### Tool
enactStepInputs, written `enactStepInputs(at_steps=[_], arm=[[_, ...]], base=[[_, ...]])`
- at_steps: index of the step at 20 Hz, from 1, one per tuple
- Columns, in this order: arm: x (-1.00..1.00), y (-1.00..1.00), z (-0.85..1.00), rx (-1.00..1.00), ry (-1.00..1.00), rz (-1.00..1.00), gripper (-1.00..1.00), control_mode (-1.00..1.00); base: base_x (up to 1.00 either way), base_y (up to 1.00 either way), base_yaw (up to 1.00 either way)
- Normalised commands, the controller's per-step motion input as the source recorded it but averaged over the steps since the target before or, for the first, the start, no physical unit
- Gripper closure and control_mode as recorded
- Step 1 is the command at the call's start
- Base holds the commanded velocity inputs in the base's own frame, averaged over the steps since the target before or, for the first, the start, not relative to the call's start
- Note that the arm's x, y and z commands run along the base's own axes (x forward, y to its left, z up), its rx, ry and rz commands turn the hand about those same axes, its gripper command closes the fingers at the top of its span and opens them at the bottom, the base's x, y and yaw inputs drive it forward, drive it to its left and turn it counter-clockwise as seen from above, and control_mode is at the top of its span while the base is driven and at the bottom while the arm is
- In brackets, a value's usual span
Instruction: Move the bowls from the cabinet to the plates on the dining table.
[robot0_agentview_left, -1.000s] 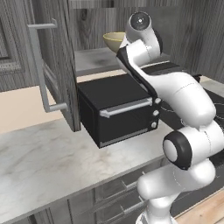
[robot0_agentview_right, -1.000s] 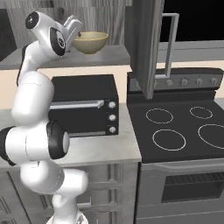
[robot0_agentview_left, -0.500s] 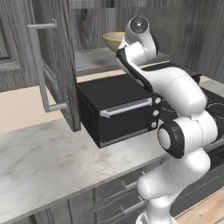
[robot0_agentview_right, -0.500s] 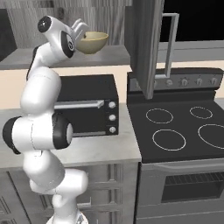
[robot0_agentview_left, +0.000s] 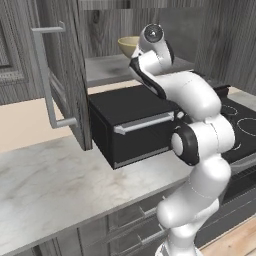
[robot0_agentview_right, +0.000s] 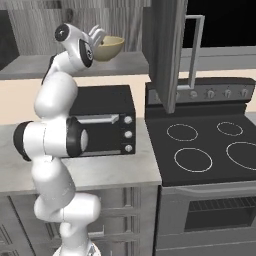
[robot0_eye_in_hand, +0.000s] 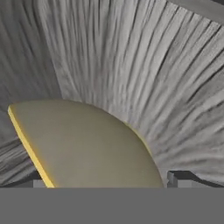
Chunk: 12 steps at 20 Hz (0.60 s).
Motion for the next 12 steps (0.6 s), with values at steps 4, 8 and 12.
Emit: enactStepInputs(at_steps=[4, 8, 12], arm=[[0.71, -0.29, 0.0, -0.07, 0.07, 0.09, -1.0, -1.0], [0.46, -0.1, -0.37, -0.01, 0.12, 0.09, -1.0, -1.0], [0.01, 0.0, -0.76, 0.0, 0.11, 0.11, -1.0, -1.0]], base=[[0.0, 0.0, 0.0], [0.0, 0.0, 0.0], [0.0, 0.0, 0.0]])
